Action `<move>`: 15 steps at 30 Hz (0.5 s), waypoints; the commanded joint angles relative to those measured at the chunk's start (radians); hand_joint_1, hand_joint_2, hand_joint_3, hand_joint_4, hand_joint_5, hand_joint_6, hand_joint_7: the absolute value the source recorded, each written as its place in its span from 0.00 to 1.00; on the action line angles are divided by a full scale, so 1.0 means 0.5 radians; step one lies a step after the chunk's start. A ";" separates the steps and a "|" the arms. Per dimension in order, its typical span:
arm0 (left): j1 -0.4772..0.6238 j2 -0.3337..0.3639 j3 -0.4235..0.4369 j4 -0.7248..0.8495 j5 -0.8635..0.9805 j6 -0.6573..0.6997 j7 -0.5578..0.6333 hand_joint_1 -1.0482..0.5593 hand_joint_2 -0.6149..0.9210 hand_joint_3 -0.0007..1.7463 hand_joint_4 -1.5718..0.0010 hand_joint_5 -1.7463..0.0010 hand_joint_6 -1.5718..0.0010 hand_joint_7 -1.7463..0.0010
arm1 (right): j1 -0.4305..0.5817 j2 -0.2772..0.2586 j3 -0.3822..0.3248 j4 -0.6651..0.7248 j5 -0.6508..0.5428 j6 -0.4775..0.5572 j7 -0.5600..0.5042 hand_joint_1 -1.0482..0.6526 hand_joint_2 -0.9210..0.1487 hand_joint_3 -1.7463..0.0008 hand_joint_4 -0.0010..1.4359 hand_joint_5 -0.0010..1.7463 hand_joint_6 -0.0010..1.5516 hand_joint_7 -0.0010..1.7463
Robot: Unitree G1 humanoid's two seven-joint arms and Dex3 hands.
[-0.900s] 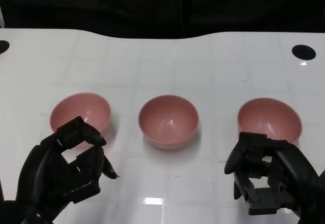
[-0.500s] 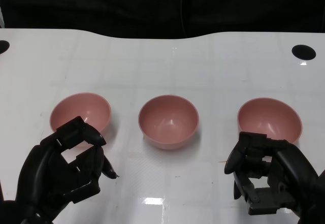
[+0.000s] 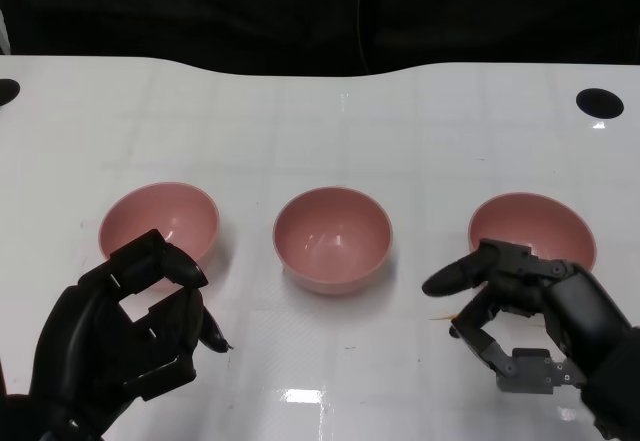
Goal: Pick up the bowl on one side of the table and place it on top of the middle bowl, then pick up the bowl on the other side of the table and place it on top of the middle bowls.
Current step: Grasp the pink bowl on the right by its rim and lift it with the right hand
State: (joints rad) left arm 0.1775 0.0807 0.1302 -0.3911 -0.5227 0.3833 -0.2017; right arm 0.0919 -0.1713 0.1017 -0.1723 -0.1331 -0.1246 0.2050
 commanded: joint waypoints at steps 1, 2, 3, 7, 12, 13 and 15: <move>0.004 0.021 0.014 0.007 0.012 -0.028 -0.022 0.58 0.67 0.77 0.52 0.00 0.53 0.13 | -0.016 -0.071 -0.006 -0.006 -0.133 -0.090 -0.063 0.43 0.13 0.83 0.27 0.54 0.30 0.29; 0.006 0.022 0.012 0.004 0.014 -0.030 -0.022 0.58 0.67 0.77 0.52 0.00 0.52 0.13 | -0.023 -0.093 -0.004 -0.028 -0.203 -0.087 -0.082 0.41 0.09 0.89 0.21 0.53 0.27 0.26; 0.007 0.023 0.009 0.003 0.019 -0.034 -0.023 0.58 0.67 0.77 0.51 0.00 0.52 0.13 | -0.029 -0.111 -0.002 -0.047 -0.268 -0.078 -0.101 0.40 0.07 0.91 0.17 0.53 0.25 0.23; 0.012 0.019 0.005 -0.004 0.015 -0.038 -0.027 0.58 0.67 0.77 0.51 0.00 0.53 0.12 | -0.062 -0.201 0.007 -0.118 -0.556 -0.004 -0.153 0.36 0.02 0.97 0.10 0.50 0.20 0.17; 0.021 0.002 0.003 -0.003 -0.006 -0.041 -0.026 0.58 0.66 0.76 0.51 0.00 0.53 0.13 | -0.083 -0.281 0.038 -0.254 -0.907 0.181 -0.138 0.32 0.02 1.00 0.02 0.45 0.16 0.11; 0.025 0.002 -0.002 -0.009 0.000 -0.044 -0.024 0.58 0.66 0.76 0.51 0.00 0.52 0.13 | -0.083 -0.288 0.042 -0.271 -0.954 0.202 -0.137 0.31 0.03 1.00 0.01 0.44 0.16 0.10; 0.030 0.009 -0.009 -0.018 0.008 -0.043 -0.025 0.58 0.66 0.76 0.51 0.00 0.52 0.13 | -0.093 -0.311 0.060 -0.290 -1.078 0.244 -0.143 0.30 0.03 1.00 0.01 0.43 0.16 0.10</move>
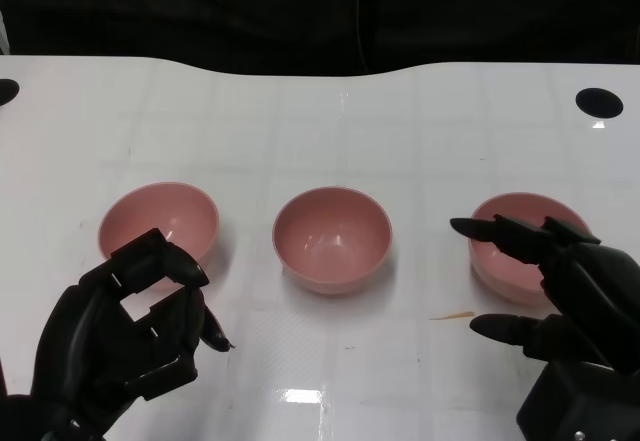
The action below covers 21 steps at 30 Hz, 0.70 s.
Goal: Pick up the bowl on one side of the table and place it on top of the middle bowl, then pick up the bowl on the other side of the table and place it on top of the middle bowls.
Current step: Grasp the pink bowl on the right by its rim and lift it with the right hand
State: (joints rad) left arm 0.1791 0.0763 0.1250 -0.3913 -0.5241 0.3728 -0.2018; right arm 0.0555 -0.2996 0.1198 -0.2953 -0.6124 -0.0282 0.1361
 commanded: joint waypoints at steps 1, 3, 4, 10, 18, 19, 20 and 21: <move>0.027 0.020 -0.002 -0.021 0.014 -0.019 -0.022 0.58 0.66 0.77 0.51 0.00 0.52 0.13 | -0.028 -0.068 0.032 -0.045 -0.176 0.065 -0.008 0.30 0.03 1.00 0.00 0.42 0.15 0.09; 0.025 0.018 -0.008 -0.029 0.018 -0.016 -0.013 0.58 0.66 0.77 0.51 0.00 0.52 0.13 | -0.049 -0.103 0.056 -0.054 -0.311 0.113 0.015 0.29 0.03 1.00 0.00 0.41 0.15 0.08; 0.023 0.013 -0.011 -0.032 0.017 -0.015 -0.009 0.58 0.66 0.77 0.51 0.00 0.52 0.13 | -0.068 -0.129 0.076 -0.064 -0.405 0.154 0.047 0.28 0.02 1.00 0.00 0.40 0.13 0.07; 0.013 -0.004 -0.018 -0.037 0.006 -0.024 -0.006 0.57 0.66 0.77 0.51 0.00 0.52 0.14 | -0.236 -0.205 0.190 0.001 -0.806 0.369 0.259 0.26 0.00 0.98 0.03 0.37 0.14 0.05; 0.037 -0.003 -0.024 -0.070 0.003 -0.015 -0.008 0.57 0.66 0.77 0.52 0.00 0.52 0.15 | -0.489 -0.200 0.339 0.383 -0.963 0.496 0.359 0.27 0.00 0.99 0.21 0.27 0.22 0.02; 0.036 -0.002 -0.024 -0.072 0.004 -0.013 -0.007 0.57 0.66 0.77 0.52 0.00 0.52 0.15 | -0.524 -0.197 0.359 0.445 -0.959 0.495 0.360 0.28 0.00 0.98 0.22 0.27 0.22 0.02; 0.034 -0.003 -0.024 -0.074 0.002 -0.008 -0.003 0.57 0.66 0.77 0.52 0.00 0.51 0.15 | -0.559 -0.199 0.382 0.515 -0.958 0.481 0.339 0.28 0.00 0.97 0.24 0.27 0.23 0.02; 0.033 -0.005 -0.023 -0.078 -0.001 -0.005 0.000 0.57 0.66 0.77 0.51 0.00 0.51 0.15 | -0.590 -0.203 0.405 0.582 -0.959 0.465 0.312 0.28 0.00 0.97 0.28 0.26 0.25 0.02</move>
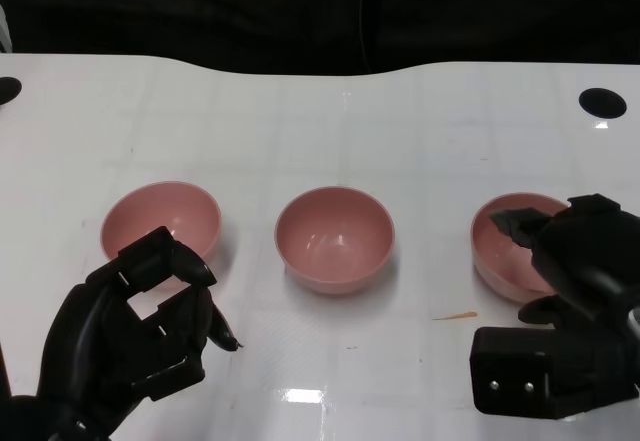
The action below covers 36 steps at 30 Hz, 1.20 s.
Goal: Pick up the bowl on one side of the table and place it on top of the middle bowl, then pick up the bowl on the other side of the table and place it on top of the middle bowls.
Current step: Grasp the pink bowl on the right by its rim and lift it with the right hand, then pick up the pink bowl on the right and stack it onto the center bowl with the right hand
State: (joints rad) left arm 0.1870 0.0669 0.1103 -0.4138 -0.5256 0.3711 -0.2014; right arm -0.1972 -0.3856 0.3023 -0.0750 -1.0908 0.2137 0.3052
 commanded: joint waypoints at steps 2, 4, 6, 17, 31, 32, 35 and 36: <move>0.015 0.010 0.010 -0.038 -0.010 0.003 0.003 0.58 0.65 0.77 0.51 0.00 0.51 0.15 | -0.142 -0.025 0.088 0.281 -0.005 -0.041 -0.087 0.28 0.00 0.96 0.32 0.25 0.28 0.03; 0.014 0.008 0.013 -0.043 -0.017 0.009 0.008 0.57 0.65 0.77 0.51 0.00 0.51 0.15 | -0.203 -0.017 0.147 0.419 -0.025 -0.057 -0.153 0.28 0.00 0.93 0.39 0.26 0.32 0.04; 0.014 0.007 0.009 -0.052 -0.012 0.016 0.018 0.57 0.65 0.77 0.51 0.00 0.51 0.15 | -0.254 -0.005 0.189 0.545 -0.025 -0.081 -0.254 0.27 0.00 0.91 0.43 0.27 0.37 0.05; 0.037 -0.002 -0.002 -0.087 -0.005 0.014 0.021 0.57 0.64 0.77 0.51 0.00 0.51 0.15 | -0.493 0.032 0.298 1.014 0.155 -0.259 -0.527 0.35 0.00 0.86 0.51 0.65 0.66 0.09; 0.068 -0.007 0.005 -0.143 -0.027 0.065 0.033 0.58 0.66 0.78 0.51 0.00 0.52 0.15 | -0.642 0.038 0.198 0.971 0.349 -0.570 -1.285 0.47 0.24 0.60 0.62 1.00 0.40 1.00; 0.067 -0.005 0.006 -0.142 -0.024 0.064 0.030 0.58 0.66 0.78 0.51 0.00 0.52 0.15 | -0.637 0.046 0.194 0.934 0.364 -0.595 -1.311 0.47 0.25 0.59 0.62 1.00 0.41 1.00; 0.065 -0.001 0.005 -0.138 -0.012 0.061 0.025 0.58 0.67 0.77 0.51 0.00 0.52 0.15 | -0.617 0.080 0.194 0.835 0.419 -0.696 -1.381 0.48 0.37 0.48 0.63 1.00 0.44 1.00; 0.063 -0.001 0.005 -0.137 -0.008 0.063 0.028 0.57 0.67 0.77 0.51 0.00 0.52 0.15 | -0.608 0.107 0.197 0.781 0.458 -0.758 -1.397 0.48 0.42 0.41 0.65 1.00 0.46 1.00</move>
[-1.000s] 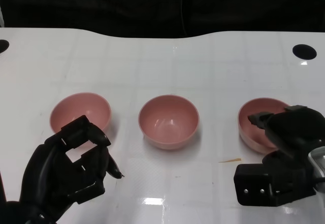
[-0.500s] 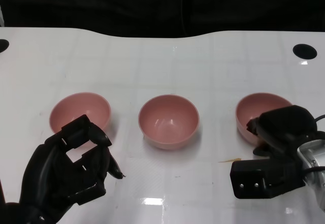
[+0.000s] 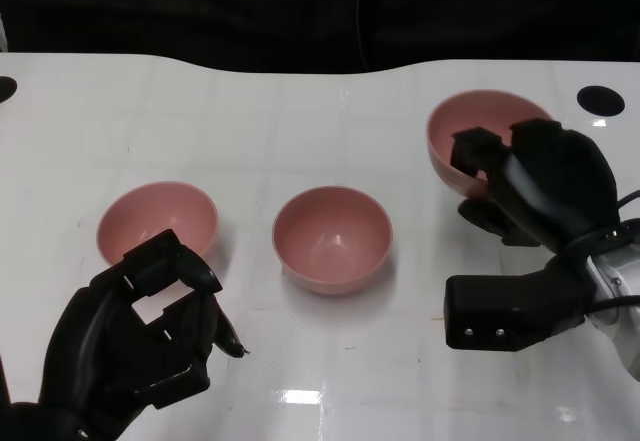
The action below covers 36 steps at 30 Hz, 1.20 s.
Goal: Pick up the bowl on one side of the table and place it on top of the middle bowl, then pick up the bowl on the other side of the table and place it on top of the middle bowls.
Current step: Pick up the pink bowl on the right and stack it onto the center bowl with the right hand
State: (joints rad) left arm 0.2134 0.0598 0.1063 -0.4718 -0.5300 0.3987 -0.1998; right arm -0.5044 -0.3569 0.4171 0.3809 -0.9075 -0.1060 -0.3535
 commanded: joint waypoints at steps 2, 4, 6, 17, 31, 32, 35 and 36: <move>0.008 0.014 0.012 -0.021 0.009 0.009 0.027 0.57 0.67 0.77 0.51 0.00 0.52 0.14 | 0.014 0.087 -0.025 -0.200 0.152 -0.205 -0.085 0.47 0.45 0.36 0.66 1.00 0.47 1.00; 0.007 0.014 0.010 -0.014 0.014 0.004 0.022 0.57 0.67 0.76 0.51 0.00 0.52 0.14 | 0.001 0.126 -0.001 -0.230 0.177 -0.263 -0.053 0.46 0.44 0.35 0.67 1.00 0.47 1.00; 0.005 0.008 0.006 -0.006 0.015 -0.004 0.017 0.57 0.67 0.76 0.51 0.00 0.52 0.14 | -0.021 0.173 0.026 -0.236 0.192 -0.317 -0.027 0.46 0.44 0.33 0.67 1.00 0.48 0.99; 0.012 -0.027 -0.020 -0.034 0.036 0.002 0.047 0.58 0.67 0.77 0.51 0.00 0.51 0.15 | -0.116 0.363 0.145 -0.057 0.145 -0.364 0.009 0.48 0.57 0.28 0.68 1.00 0.49 1.00; 0.009 -0.058 -0.072 -0.047 0.062 -0.042 0.079 0.58 0.66 0.78 0.50 0.00 0.50 0.14 | -0.148 0.443 0.315 0.361 0.091 -0.366 0.085 0.48 0.46 0.39 0.61 0.99 0.53 0.76; 0.008 -0.061 -0.077 -0.047 0.071 -0.044 0.085 0.57 0.65 0.78 0.50 0.00 0.50 0.14 | -0.145 0.439 0.323 0.343 0.106 -0.325 0.202 0.46 0.41 0.45 0.56 0.87 0.54 0.60; 0.004 -0.068 -0.087 -0.044 0.081 -0.046 0.097 0.57 0.65 0.78 0.49 0.00 0.50 0.14 | -0.146 0.424 0.346 0.295 0.122 -0.235 0.455 0.40 0.13 0.75 0.46 0.42 0.55 0.14; 0.002 -0.071 -0.088 -0.045 0.078 -0.041 0.101 0.57 0.65 0.78 0.49 0.00 0.50 0.14 | -0.143 0.424 0.351 0.278 0.117 -0.212 0.500 0.38 0.07 0.83 0.45 0.32 0.53 0.07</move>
State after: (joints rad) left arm 0.2137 0.0232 0.0615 -0.4838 -0.5002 0.3871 -0.1617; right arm -0.5640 -0.1320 0.5894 0.5408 -0.8574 -0.2263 -0.1331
